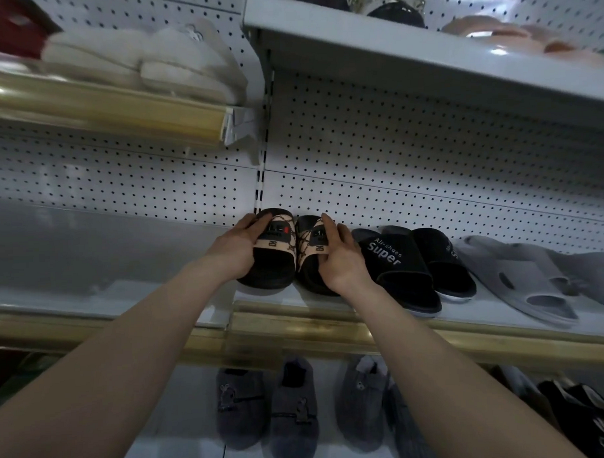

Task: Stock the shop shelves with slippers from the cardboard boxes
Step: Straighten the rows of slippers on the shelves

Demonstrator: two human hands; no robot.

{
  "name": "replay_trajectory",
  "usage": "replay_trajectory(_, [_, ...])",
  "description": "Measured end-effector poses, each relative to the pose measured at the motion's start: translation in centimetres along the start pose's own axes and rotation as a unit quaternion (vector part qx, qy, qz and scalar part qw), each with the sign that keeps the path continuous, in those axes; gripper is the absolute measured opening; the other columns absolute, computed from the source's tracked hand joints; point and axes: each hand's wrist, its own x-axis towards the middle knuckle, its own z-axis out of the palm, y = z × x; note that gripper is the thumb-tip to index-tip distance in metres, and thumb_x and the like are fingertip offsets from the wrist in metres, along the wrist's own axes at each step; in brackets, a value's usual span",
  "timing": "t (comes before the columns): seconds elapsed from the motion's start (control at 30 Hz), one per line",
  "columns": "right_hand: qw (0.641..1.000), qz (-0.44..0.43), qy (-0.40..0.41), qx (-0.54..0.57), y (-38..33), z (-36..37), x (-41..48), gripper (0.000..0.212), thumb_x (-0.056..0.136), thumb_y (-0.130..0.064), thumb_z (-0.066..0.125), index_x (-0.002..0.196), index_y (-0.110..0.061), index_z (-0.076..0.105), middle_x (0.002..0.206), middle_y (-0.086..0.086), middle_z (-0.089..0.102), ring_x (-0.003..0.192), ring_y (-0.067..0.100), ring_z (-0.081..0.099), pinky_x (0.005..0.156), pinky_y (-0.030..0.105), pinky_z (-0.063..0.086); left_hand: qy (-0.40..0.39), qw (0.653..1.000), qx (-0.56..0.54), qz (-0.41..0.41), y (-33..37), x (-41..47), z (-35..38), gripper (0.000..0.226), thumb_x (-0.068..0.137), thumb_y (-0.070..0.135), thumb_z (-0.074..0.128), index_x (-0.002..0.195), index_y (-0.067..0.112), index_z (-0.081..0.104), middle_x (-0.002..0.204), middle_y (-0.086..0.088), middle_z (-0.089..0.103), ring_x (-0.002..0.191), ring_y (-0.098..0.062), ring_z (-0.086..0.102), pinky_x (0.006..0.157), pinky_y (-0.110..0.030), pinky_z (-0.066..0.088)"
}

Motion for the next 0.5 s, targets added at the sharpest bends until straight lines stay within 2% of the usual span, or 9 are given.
replay_trajectory(0.27, [1.000,0.008,-0.010,0.008,-0.48,0.32,0.53,0.077,0.096,-0.013,0.046,0.157,-0.034,0.003,0.163,0.011,0.009,0.149,0.039,0.012,0.120,0.052,0.018,0.003,1.000,0.004,-0.017,0.32,0.12,-0.26,0.090,0.087,-0.006,0.049,0.155,0.033,0.006,0.163,0.002,0.002,0.142,-0.030,0.028,0.112,-0.036,0.029])
replay_trajectory(0.5, [1.000,-0.011,0.004,0.007,-0.13,0.21,0.23,0.075,0.097,-0.011,0.046,0.157,-0.032,0.006,0.160,0.010,0.020,0.144,0.039,0.023,0.118,0.051,0.024,0.019,0.998,-0.049,-0.031,0.01,0.02,-0.01,0.093,0.083,-0.007,0.049,0.153,0.040,0.009,0.163,0.004,0.004,0.140,-0.030,0.032,0.109,-0.036,0.034])
